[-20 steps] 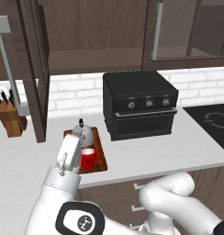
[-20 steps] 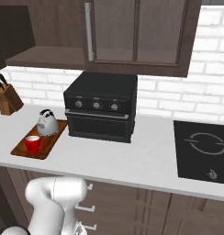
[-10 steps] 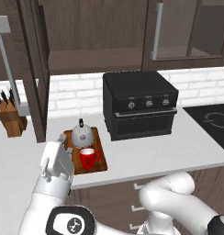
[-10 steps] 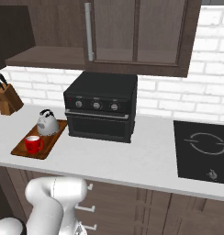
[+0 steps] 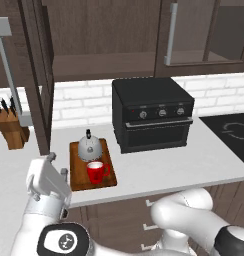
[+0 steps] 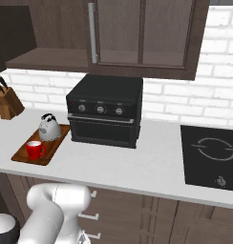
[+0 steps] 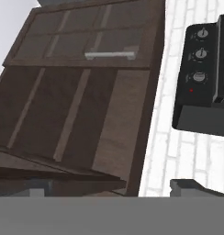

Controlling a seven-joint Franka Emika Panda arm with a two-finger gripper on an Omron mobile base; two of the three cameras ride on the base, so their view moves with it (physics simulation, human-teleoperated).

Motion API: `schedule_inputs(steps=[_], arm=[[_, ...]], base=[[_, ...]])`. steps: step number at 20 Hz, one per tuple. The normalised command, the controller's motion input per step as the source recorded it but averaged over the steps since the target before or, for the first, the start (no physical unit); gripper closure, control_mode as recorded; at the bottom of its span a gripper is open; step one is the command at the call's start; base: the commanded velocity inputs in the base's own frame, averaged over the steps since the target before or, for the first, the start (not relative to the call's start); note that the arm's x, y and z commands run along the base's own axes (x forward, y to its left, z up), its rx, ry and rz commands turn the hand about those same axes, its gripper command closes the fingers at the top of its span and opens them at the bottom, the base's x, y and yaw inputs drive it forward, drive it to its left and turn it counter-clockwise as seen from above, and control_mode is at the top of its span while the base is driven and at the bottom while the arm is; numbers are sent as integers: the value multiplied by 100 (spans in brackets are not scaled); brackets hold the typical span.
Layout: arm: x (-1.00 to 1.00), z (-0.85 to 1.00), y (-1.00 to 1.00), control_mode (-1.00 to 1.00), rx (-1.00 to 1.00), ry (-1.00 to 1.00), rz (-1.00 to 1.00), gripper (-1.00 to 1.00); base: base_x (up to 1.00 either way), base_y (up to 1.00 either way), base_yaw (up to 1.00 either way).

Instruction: Pick the kettle from the counter and place it on the tray. Then pick the mug from the cabinet and place it on the tray. Then close the cabinet doors.

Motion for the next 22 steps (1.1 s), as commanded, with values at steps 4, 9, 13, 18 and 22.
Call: schedule_inputs(steps=[4, 9, 13, 18, 22], arm=[[21, -17, 49, -100, -8, 11, 0, -100], [17, -4, 50, -100, -5, 8, 0, -100], [9, 0, 44, -100, -2, 2, 0, -100], [6, 5, 42, -100, -1, 1, -1, -100], [5, 14, 11, -100, 0, 4, -15, -100]], base=[[0, 0, 0], [0, 0, 0], [0, 0, 0], [0, 0, 0], [0, 0, 0]])
